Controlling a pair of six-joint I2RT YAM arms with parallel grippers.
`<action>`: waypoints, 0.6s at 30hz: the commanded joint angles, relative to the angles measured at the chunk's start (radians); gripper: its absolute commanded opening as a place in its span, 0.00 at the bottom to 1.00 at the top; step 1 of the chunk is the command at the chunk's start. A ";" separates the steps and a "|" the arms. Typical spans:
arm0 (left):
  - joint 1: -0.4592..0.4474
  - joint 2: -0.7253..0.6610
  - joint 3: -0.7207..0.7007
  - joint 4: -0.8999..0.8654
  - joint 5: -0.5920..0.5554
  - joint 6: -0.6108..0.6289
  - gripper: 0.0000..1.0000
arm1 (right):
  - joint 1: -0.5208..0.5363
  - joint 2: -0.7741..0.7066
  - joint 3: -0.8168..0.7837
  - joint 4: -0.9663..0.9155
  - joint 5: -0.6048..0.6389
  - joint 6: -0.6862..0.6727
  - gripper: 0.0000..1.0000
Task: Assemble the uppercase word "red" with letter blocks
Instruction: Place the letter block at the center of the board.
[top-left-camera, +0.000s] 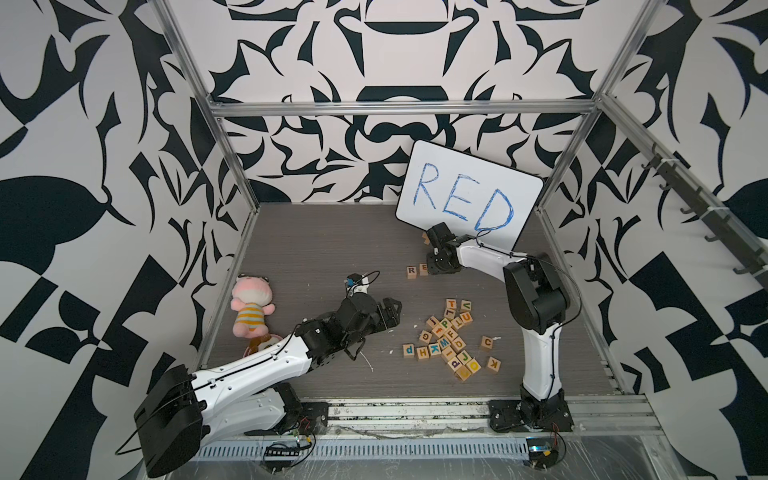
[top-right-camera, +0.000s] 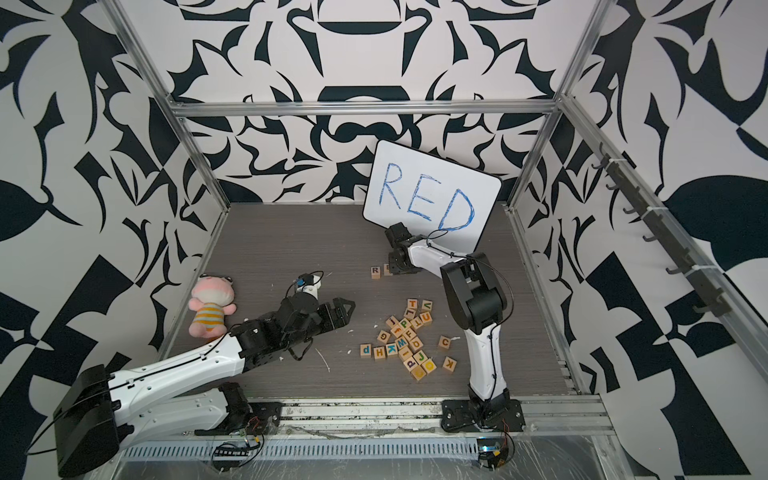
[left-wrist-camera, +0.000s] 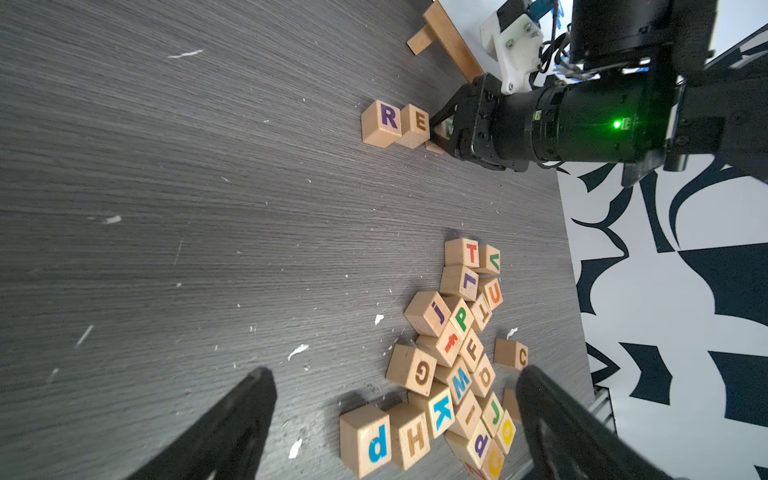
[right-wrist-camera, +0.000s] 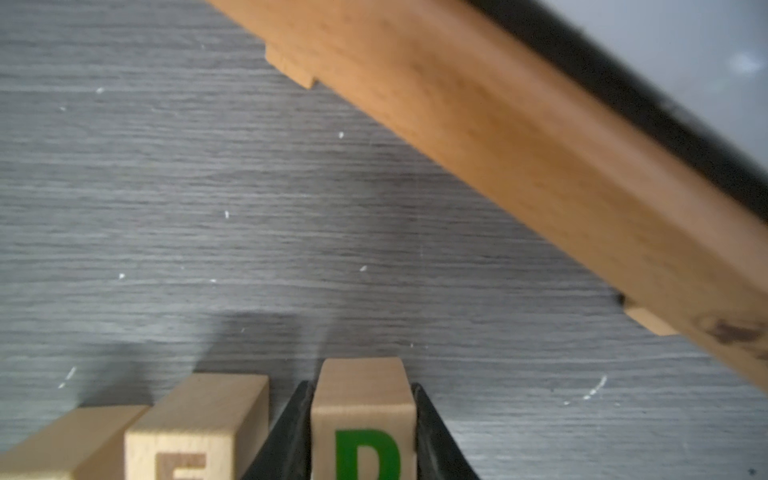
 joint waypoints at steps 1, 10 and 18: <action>0.000 -0.017 -0.012 -0.022 -0.017 0.011 0.95 | -0.002 -0.019 0.023 -0.008 -0.013 0.013 0.38; 0.001 -0.023 -0.009 -0.027 -0.022 0.018 0.95 | -0.002 -0.037 0.021 -0.015 -0.001 0.017 0.38; 0.001 -0.026 0.001 -0.041 -0.028 0.028 0.95 | -0.002 -0.090 0.003 -0.026 0.000 0.019 0.42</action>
